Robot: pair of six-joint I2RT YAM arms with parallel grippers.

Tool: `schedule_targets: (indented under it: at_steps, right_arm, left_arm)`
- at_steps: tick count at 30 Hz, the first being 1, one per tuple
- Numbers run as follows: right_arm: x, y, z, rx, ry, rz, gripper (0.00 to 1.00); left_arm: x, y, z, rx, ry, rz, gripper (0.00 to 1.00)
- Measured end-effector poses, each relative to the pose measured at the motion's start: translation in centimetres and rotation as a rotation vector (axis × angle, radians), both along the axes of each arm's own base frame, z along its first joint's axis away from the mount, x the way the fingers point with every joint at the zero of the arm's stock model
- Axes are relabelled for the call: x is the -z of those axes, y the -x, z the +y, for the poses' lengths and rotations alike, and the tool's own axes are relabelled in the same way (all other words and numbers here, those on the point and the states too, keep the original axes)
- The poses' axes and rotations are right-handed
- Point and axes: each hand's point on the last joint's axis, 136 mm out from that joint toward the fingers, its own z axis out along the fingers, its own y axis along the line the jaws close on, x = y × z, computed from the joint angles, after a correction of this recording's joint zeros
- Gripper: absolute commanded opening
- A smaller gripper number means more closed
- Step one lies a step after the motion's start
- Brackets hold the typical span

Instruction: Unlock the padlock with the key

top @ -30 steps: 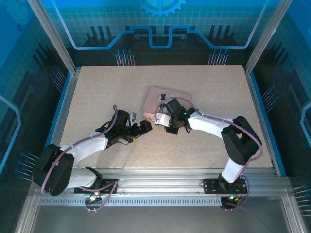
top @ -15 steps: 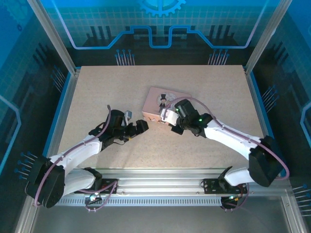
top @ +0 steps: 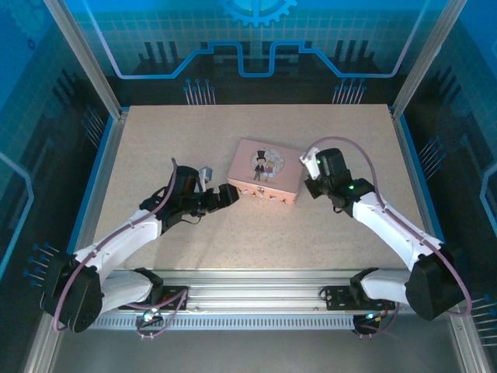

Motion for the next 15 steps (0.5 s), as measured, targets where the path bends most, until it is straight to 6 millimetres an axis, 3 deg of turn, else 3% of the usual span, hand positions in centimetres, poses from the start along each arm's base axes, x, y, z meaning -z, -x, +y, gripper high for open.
schedule_targets:
  at_steps: [3,7,12,15]
  right_arm:
    - [1.2,-0.5,-3.1,0.138,0.007,0.038,0.0]
    - [4.9,-0.6,-6.5,0.275,0.047,0.154,0.0]
    - [8.6,-0.6,-8.0,0.342,0.103,0.281,0.0]
    - [9.7,-1.1,-8.2,0.358,0.114,0.315,0.0]
  left_arm:
    - [0.3,0.0,0.0,0.0,-0.004,0.008,0.99]
    - [0.4,-0.1,0.0,0.0,-0.005,0.012,0.99]
    - [0.4,-0.1,0.0,0.0,-0.006,0.012,0.99]
    - [0.4,0.0,0.0,0.001,-0.007,0.011,0.99]
